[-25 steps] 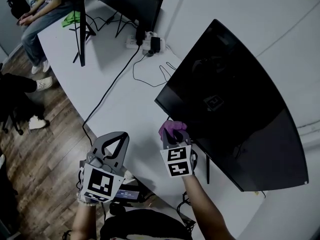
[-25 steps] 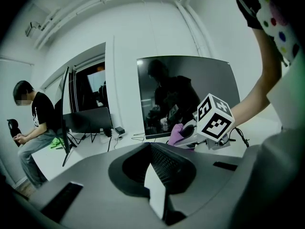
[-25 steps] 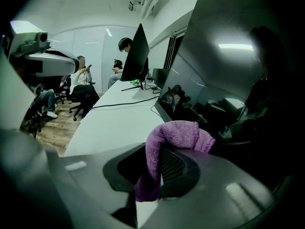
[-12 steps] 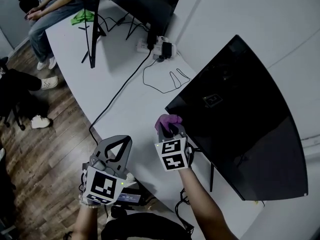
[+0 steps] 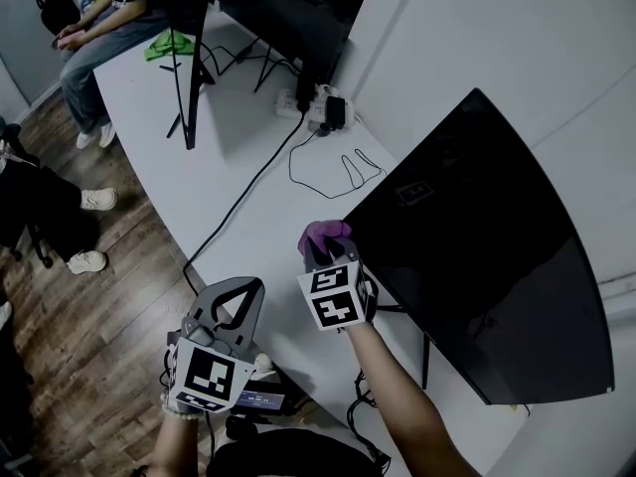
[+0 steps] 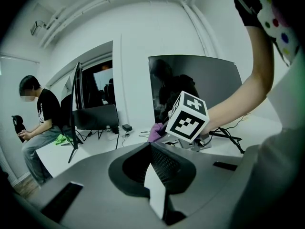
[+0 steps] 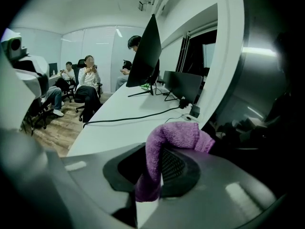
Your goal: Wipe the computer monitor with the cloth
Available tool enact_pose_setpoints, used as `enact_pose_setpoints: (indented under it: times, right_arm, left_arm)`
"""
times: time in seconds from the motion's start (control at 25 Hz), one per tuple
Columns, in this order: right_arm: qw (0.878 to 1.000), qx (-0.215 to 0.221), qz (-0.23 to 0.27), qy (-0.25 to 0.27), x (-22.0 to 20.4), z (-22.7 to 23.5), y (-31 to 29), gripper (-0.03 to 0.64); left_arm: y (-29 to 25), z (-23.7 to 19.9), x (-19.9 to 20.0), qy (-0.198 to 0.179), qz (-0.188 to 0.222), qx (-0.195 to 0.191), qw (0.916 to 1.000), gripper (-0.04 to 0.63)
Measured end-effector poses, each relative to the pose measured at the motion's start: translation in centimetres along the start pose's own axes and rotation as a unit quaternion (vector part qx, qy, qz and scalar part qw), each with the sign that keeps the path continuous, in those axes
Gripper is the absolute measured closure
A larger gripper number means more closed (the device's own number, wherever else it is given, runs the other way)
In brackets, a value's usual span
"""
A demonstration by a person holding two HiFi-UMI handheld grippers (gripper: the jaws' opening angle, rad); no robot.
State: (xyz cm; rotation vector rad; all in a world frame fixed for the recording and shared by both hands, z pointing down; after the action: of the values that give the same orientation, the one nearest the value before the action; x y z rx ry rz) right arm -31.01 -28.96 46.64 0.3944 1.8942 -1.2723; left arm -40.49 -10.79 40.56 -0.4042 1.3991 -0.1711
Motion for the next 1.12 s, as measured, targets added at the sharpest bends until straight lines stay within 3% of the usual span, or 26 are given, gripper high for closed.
enact_pose_setpoints:
  times: [0.32, 0.52, 1.12]
  right_arm:
    - [1.0, 0.003, 0.019, 0.014, 2.6, -0.3, -0.8, 0.545]
    - [1.0, -0.001, 0.007, 0.029, 3.0, 0.0, -1.0, 0.545]
    - [0.998, -0.034, 0.032, -0.03, 4.6, 1.9, 1.6, 0.545]
  left_arm:
    - [0.2, -0.4, 0.1, 0.0, 0.004, 0.002, 1.0, 0.589]
    - [0.5, -0.2, 0.3, -0.002, 0.008, 0.002, 1.0, 0.589]
    - [0.1, 0.4, 1.6, -0.01, 0.026, -0.008, 0.9996, 0.589]
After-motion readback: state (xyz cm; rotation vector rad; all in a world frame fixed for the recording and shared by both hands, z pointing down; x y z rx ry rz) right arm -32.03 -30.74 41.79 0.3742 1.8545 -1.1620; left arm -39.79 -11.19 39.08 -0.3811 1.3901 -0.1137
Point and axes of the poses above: the fingertips, and each gripper's own axes: y backward along the fingers, z to its right, x out of its top, the point moved 10 cm from there along y, backward along the fingers
